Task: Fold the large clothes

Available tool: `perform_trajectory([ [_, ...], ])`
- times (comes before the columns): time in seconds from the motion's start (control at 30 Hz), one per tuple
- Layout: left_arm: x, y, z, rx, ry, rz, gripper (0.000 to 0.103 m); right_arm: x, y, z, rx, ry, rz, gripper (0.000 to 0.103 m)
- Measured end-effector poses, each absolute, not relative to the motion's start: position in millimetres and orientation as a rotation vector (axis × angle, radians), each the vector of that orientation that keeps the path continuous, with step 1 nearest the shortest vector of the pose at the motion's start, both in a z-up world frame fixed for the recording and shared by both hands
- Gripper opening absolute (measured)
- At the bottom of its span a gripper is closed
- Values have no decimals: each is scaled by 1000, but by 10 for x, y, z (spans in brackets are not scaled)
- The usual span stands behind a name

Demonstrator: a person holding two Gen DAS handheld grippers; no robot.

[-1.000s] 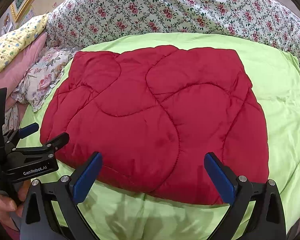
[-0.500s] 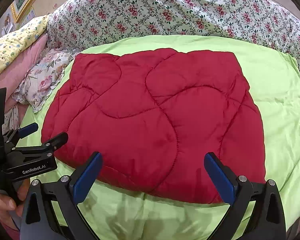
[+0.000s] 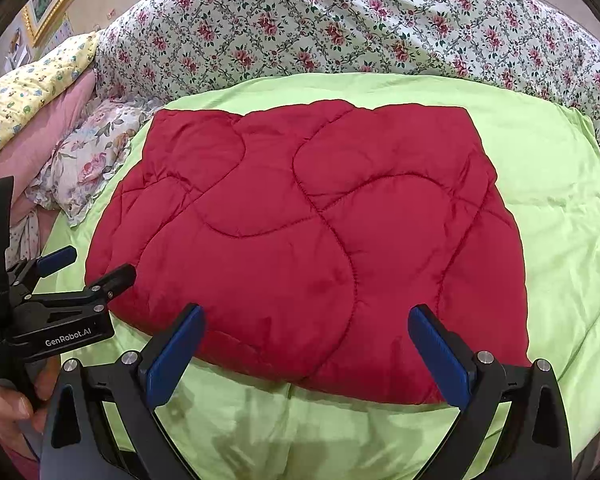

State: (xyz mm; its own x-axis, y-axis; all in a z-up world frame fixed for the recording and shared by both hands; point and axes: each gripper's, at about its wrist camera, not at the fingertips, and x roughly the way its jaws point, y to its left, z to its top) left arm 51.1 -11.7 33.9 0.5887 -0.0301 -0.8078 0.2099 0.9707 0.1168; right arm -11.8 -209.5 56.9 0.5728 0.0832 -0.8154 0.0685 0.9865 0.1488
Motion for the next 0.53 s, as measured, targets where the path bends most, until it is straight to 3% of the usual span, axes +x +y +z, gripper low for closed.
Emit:
perform_trajectory([
  [0.53, 535, -86, 329, 196, 939, -137, 103, -110, -2117, 572, 174, 962, 5, 102],
])
